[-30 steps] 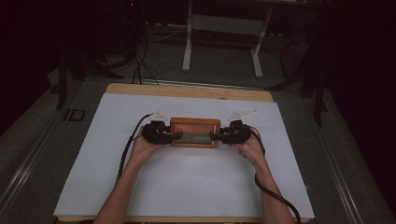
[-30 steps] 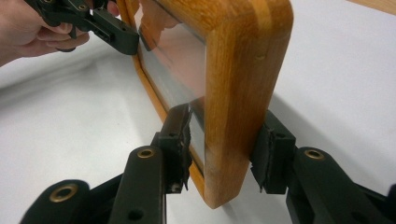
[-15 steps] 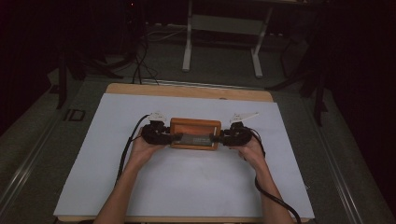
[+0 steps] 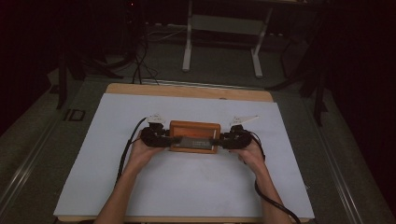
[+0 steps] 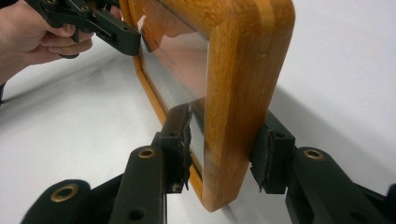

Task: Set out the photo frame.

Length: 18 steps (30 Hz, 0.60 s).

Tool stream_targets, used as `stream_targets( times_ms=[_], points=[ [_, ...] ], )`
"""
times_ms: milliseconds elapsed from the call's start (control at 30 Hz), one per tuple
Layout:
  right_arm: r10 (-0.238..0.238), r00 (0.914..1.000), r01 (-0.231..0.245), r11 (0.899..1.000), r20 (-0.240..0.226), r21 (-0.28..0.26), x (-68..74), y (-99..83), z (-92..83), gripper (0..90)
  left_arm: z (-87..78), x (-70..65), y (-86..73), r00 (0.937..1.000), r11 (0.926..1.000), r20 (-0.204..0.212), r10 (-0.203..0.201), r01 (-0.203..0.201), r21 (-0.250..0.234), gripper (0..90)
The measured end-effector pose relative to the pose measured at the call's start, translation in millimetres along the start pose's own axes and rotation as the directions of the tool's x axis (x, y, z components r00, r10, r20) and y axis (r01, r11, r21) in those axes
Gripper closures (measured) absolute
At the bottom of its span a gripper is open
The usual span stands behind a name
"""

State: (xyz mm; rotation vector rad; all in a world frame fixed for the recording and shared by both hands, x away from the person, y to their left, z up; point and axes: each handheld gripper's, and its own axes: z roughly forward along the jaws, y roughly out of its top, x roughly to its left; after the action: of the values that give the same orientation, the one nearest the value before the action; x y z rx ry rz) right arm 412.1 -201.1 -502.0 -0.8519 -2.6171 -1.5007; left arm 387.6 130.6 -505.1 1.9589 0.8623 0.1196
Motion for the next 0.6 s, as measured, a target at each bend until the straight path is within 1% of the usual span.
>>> stream_targets(
  times_ms=[200,600],
  points=[
    [0.012,0.9999,-0.012,1.0,-0.003,0.002,3.4,-1.7,-1.5,61.2,-1.4,-1.7,-0.5,0.9999,0.9999,0.01,-0.007,0.007,0.012,51.8],
    [0.013,0.9999,-0.013,1.0,-0.005,0.003,8.1,-3.8,-5.2,61.4,-2.4,-5.8,-2.3,0.9997,0.9998,0.021,-0.014,0.014,0.017,51.9]
  ],
)
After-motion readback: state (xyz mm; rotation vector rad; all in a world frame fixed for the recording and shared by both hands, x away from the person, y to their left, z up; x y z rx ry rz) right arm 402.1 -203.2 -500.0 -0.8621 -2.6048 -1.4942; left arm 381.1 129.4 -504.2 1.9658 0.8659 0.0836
